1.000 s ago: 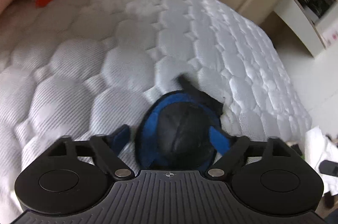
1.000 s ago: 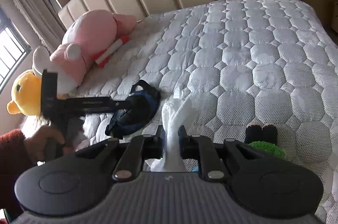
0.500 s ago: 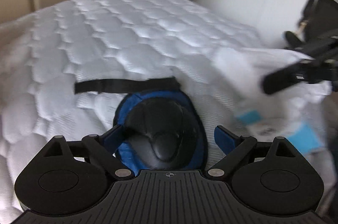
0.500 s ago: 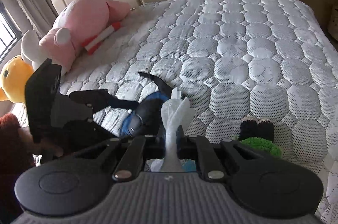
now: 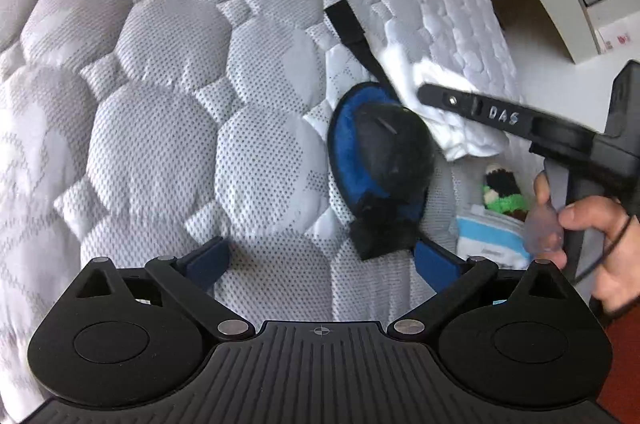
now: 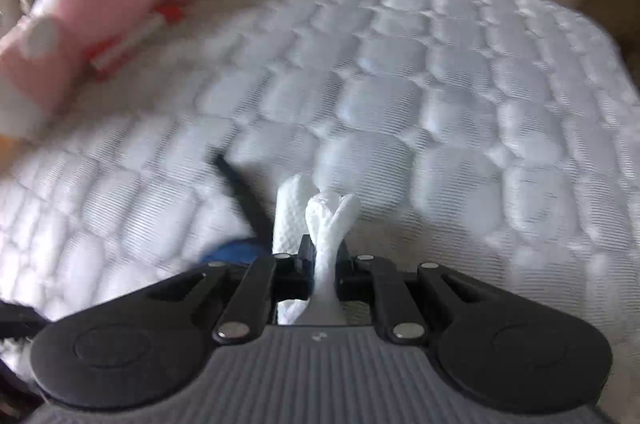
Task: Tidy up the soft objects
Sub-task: 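Grasp the blue-and-black knee pad with the left tool, then hold the knee pad with the left tool while the right tool wipes it with tissue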
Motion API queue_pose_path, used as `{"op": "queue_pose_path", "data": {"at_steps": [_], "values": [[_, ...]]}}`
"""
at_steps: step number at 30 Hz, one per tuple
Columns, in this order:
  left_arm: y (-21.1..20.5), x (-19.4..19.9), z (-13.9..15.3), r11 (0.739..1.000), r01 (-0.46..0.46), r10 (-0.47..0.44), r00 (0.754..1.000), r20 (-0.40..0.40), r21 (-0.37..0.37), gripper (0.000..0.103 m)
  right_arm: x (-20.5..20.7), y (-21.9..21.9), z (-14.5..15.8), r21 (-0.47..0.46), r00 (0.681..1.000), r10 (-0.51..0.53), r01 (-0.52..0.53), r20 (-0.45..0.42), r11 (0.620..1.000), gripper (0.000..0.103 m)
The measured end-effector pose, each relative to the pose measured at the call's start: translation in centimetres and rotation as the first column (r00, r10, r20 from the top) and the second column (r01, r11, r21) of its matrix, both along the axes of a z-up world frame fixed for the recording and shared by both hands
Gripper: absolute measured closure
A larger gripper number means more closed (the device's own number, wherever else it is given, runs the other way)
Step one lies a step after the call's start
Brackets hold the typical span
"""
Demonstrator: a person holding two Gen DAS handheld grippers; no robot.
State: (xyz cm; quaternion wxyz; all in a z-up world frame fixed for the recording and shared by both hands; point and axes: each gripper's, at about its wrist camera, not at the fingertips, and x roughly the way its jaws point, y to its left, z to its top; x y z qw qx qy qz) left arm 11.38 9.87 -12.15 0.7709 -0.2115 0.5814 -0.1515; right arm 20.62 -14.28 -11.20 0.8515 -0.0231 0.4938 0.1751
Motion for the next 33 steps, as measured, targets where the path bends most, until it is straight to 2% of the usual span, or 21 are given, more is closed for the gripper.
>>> {"op": "queue_pose_path", "data": {"at_steps": [4, 8, 10, 14, 19, 22, 26, 29, 31, 33], "values": [[0.0, 1.1, -0.1, 0.999, -0.028, 0.028, 1.0, 0.012, -0.019, 0.0, -0.9, -1.9, -0.5, 0.058, 0.995, -0.034, 0.039, -0.091, 0.998, 0.092], [1.8, 1.5, -0.7, 0.988, -0.111, 0.109, 0.994, -0.025, -0.111, 0.0, -3.3, -1.1, -0.2, 0.055, 0.993, 0.013, -0.007, -0.115, 0.998, 0.092], [2.6, 1.4, -1.0, 0.976, -0.163, 0.157, 0.986, -0.053, -0.144, 0.0, -5.0, 0.2, 0.5, 0.07, 0.994, 0.061, -0.055, -0.092, 0.996, 0.092], [4.0, 1.7, -1.2, 0.949, -0.256, 0.241, 0.965, -0.102, -0.184, 0.0, -8.7, 3.9, 2.7, 0.071, 0.983, 0.185, -0.185, 0.011, 0.98, 0.093], [6.0, 0.9, -1.0, 0.92, -0.347, 0.325, 0.935, -0.139, -0.184, 0.0, -12.0, 8.4, 2.1, 0.008, 0.943, 0.331, -0.331, 0.018, 0.944, 0.093], [7.2, 0.5, -1.1, 0.899, -0.39, 0.366, 0.918, -0.15, -0.199, 0.0, -12.5, 10.1, 1.9, -0.009, 0.928, 0.372, -0.372, 0.029, 0.928, 0.093], [7.6, 0.8, -1.6, 0.897, -0.409, 0.385, 0.909, -0.156, -0.167, 0.0, -10.4, 10.7, 2.2, -0.036, 0.946, 0.314, -0.312, 0.078, 0.949, 0.093], [7.8, 0.7, -1.6, 0.89, -0.423, 0.398, 0.903, -0.161, -0.171, 0.0, -7.8, 9.1, 3.5, 0.012, 0.969, 0.223, -0.225, 0.104, 0.974, 0.092], [7.6, 0.9, -1.7, 0.893, -0.419, 0.395, 0.905, -0.16, -0.165, 0.0, -5.6, 8.0, 3.6, 0.073, 0.984, 0.16, -0.166, 0.075, 0.983, 0.092], [7.3, 1.1, -1.7, 0.905, -0.399, 0.378, 0.914, -0.15, -0.148, 0.0, -3.8, 7.3, 2.8, 0.096, 0.989, 0.145, -0.146, 0.014, 0.985, 0.092]]}}
